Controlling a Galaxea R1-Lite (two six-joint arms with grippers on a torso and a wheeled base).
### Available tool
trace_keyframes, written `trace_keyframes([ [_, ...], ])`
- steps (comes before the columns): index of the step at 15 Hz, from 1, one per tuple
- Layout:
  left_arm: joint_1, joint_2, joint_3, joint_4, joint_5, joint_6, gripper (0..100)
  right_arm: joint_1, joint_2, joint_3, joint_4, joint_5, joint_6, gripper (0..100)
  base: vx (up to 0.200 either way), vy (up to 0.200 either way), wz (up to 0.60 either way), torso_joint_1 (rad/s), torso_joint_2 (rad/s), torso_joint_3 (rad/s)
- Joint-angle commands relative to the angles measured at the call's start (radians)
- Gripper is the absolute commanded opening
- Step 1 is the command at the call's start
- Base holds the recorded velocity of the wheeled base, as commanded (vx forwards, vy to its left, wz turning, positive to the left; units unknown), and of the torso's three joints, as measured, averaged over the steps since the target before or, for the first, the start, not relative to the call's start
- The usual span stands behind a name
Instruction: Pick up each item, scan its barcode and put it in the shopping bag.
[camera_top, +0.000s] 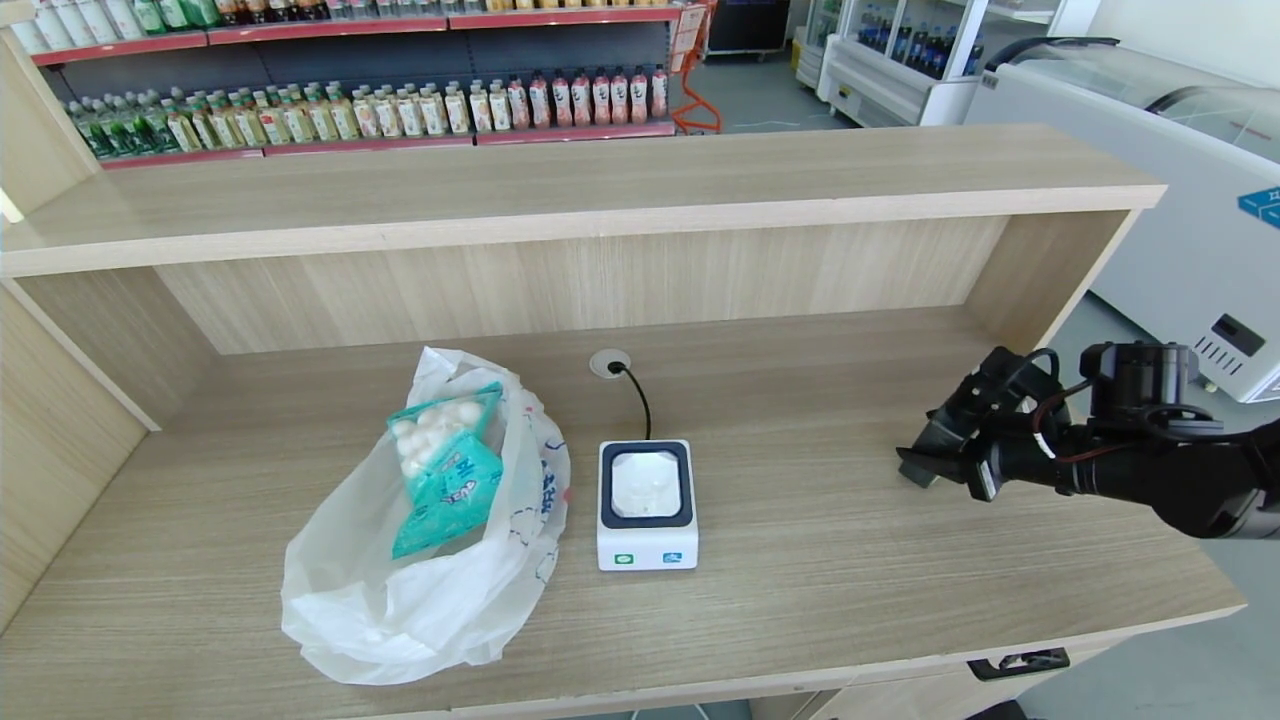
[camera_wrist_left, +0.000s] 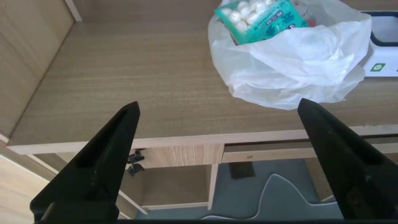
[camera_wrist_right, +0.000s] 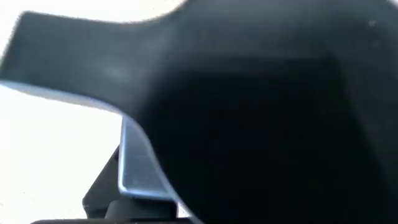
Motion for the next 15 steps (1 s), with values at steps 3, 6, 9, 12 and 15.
trace_keyframes([
  [3, 0.0, 0.002, 0.0, -0.002, 0.001, 0.0, 100, -0.016, -0.112, -0.004, -0.021, 0.118, 0.004, 0, 0.0, 0.0, 0.0, 0.0, 0.0, 0.0],
  [6, 0.0, 0.0, 0.0, 0.0, 0.001, 0.0, 100, 0.045, -0.254, -0.024, -0.201, 0.184, 0.005, 0, 0.0, 0.0, 0.0, 0.0, 0.0, 0.0],
  [9, 0.0, 0.002, 0.0, 0.0, 0.001, 0.0, 100, 0.16, -0.32, -0.055, -0.423, 0.164, -0.007, 0, 0.0, 0.0, 0.0, 0.0, 0.0, 0.0],
  [12, 0.0, 0.002, 0.0, 0.0, 0.001, 0.0, 100, 0.28, -0.32, -0.047, -0.578, 0.101, -0.107, 0, 0.0, 0.0, 0.0, 0.0, 0.0, 0.0],
  [15, 0.0, 0.0, 0.0, 0.0, 0.001, 0.0, 100, 0.348, -0.28, -0.072, -0.606, 0.154, -0.315, 0, 0.0, 0.0, 0.0, 0.0, 0.0, 0.0],
])
